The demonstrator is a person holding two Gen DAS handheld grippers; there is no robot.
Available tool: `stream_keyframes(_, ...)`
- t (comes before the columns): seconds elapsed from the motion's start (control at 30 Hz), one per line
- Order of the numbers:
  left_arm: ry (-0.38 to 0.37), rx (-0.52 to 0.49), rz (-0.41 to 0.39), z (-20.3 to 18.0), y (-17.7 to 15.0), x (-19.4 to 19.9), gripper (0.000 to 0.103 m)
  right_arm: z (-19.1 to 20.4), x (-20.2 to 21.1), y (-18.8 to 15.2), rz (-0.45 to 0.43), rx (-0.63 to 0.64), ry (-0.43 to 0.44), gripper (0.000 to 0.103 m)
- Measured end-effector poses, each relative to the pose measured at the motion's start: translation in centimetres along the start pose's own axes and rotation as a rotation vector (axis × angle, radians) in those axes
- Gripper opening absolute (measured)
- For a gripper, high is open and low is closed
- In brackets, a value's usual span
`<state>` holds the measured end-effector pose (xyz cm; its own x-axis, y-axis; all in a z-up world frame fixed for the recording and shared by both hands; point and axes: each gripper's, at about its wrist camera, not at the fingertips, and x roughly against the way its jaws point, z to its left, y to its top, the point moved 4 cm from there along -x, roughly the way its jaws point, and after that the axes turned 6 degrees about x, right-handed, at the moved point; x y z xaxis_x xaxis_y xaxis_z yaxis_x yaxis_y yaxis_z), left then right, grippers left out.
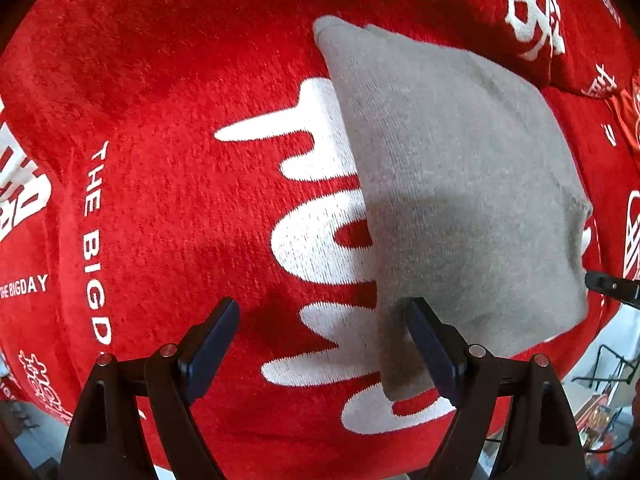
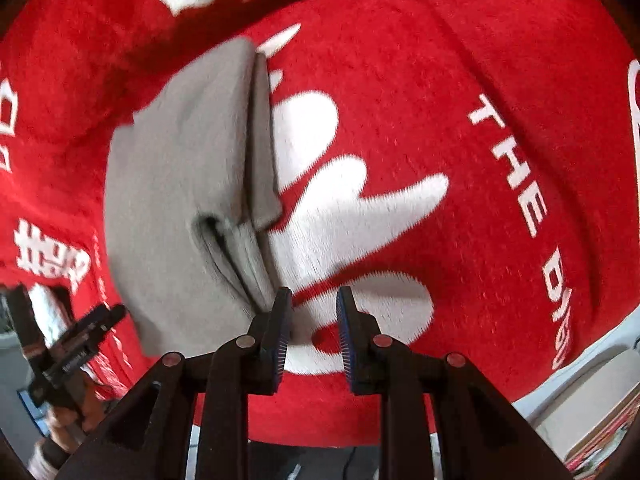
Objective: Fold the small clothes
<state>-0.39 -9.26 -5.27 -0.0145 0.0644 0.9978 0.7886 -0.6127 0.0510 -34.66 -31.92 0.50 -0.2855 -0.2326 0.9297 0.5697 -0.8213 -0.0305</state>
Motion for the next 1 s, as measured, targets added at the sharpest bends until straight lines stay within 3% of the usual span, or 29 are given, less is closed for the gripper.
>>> stream_keyframes(0.07,0.004,0.009,-0.005,0.0,0.4,0.4,0.086,0.6,0.8,0.7,-0.042,-0.006,0.070,0.034)
stream_keyframes(0.1,0.006,0.011,-0.009,0.0,0.6,0.5,0.086,1.1,1.1,1.2,-0.058,-0.003,0.099,0.047)
stream_keyframes(0.17,0.010,0.017,-0.015,0.3,1.1,0.9,0.086,1.9,1.3,2.0,-0.087,0.018,0.114,0.053)
stream_keyframes(0.27,0.011,0.031,-0.027,-0.5,2.4,1.4,0.086,3.3,0.7,3.6,-0.086,0.072,0.068,0.053)
stream_keyframes(0.47,0.014,0.055,-0.044,-0.8,2.6,1.4,0.086,3.5,-2.3,4.4,-0.002,0.189,-0.114,0.054)
stream_keyframes(0.87,0.011,0.072,-0.038,-0.6,2.7,0.8,0.086,1.0,0.5,4.4,-0.018,0.105,0.010,0.058)
stream_keyframes(1.0,0.011,0.069,-0.037,-0.8,2.8,0.8,0.086,0.3,0.5,4.8,-0.009,0.084,0.011,0.059)
